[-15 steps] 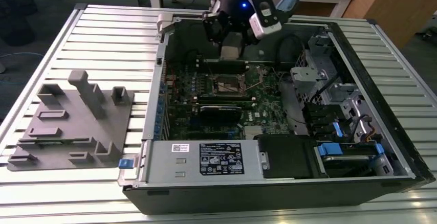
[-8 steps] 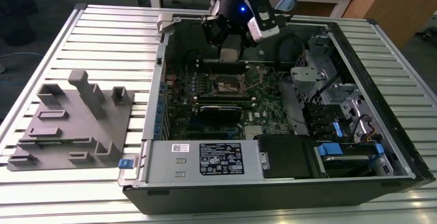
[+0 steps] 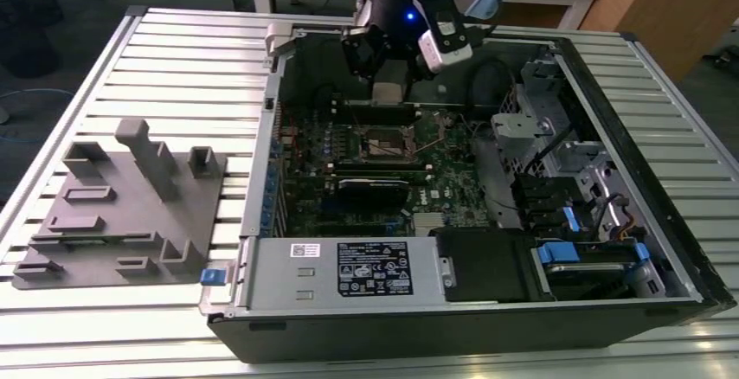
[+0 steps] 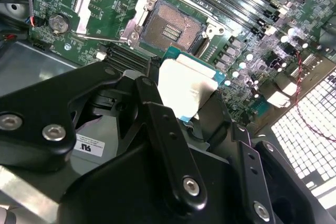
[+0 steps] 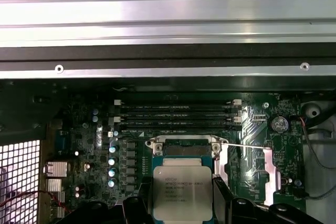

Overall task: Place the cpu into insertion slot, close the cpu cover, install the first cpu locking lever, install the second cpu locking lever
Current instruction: 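Place the cpu into insertion slot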

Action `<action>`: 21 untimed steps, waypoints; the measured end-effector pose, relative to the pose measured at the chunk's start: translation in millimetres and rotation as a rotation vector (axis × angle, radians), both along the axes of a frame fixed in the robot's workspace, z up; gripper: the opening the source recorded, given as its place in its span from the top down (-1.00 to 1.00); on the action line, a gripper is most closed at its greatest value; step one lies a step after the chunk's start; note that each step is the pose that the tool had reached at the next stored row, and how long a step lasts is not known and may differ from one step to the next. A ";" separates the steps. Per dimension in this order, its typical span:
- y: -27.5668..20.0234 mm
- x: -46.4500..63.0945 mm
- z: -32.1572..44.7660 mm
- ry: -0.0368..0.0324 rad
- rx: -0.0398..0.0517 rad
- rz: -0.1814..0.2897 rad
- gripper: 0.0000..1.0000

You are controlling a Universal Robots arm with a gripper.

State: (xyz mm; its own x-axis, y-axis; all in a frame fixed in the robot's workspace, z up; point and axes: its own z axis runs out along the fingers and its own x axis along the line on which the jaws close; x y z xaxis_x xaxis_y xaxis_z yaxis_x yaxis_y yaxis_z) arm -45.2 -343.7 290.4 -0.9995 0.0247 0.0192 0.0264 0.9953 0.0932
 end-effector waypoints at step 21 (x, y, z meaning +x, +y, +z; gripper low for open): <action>-0.1 0.0 -26.6 0.0003 -0.0005 0.000 -0.08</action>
